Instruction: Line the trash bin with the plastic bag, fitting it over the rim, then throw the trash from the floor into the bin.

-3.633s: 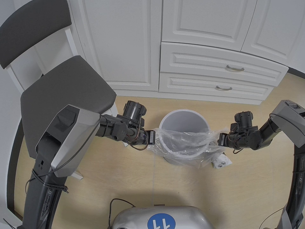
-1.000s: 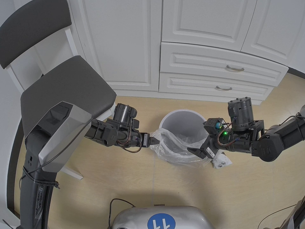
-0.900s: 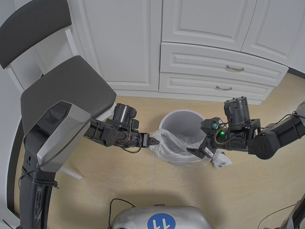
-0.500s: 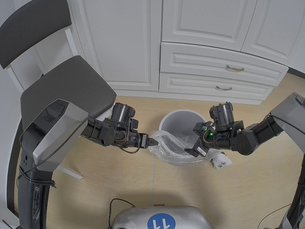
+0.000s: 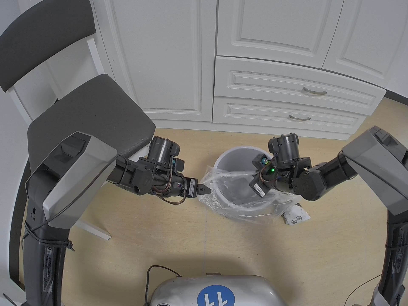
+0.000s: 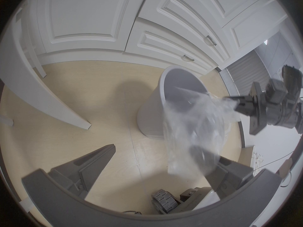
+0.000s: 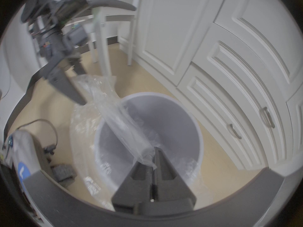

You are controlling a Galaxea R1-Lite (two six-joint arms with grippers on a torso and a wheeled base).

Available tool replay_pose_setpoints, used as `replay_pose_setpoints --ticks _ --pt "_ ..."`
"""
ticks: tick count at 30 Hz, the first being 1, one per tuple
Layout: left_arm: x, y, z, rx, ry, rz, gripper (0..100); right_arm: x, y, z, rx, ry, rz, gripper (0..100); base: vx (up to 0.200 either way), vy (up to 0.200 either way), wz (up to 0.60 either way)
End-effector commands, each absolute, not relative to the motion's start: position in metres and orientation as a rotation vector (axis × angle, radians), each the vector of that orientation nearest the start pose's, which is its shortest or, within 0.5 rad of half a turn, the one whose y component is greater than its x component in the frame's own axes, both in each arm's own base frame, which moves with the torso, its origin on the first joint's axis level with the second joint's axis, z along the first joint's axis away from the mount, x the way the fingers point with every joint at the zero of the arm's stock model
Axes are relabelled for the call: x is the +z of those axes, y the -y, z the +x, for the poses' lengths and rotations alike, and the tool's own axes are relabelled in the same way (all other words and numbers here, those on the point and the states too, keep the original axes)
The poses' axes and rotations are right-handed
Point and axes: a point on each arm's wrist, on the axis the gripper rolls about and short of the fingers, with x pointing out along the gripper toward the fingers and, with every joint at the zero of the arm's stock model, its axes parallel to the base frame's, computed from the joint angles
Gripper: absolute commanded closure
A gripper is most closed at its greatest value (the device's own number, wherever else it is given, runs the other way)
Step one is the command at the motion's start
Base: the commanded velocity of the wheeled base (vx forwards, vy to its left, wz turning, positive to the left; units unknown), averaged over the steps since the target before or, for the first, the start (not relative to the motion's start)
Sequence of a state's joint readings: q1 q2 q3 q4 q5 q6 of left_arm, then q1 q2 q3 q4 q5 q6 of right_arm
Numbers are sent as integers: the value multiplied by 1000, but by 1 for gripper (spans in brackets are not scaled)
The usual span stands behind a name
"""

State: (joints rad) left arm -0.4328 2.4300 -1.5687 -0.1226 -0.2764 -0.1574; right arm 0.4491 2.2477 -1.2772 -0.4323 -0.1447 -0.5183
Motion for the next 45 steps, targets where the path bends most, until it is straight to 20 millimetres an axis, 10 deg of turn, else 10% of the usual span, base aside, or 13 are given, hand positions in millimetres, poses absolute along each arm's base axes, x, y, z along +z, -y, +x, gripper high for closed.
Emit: replay_pose_setpoints --ticks 1,5,12,32,33,38,45 --pt "47 202 429 -611 -794 -89 0 43 -217 451 215 -396 -489 100 0 0 0" --pt "51 201 429 -610 -785 -92 0 30 -236 490 60 -269 -316 100 0 0 0" --pt "54 202 429 -613 -778 -95 0 14 -238 504 -20 -147 -219 100 0 0 0" --pt "67 198 430 -614 -710 -110 0 105 -232 498 -36 193 -53 100 0 0 0" --pt "67 198 429 -614 -710 -110 0 108 -232 497 -38 195 -52 0 0 0 0" --pt "68 199 429 -618 -709 -109 0 111 -241 490 -13 170 -65 0 0 0 0" --pt "68 199 427 -621 -710 -108 0 105 -219 414 278 -290 -283 0 0 0 0"
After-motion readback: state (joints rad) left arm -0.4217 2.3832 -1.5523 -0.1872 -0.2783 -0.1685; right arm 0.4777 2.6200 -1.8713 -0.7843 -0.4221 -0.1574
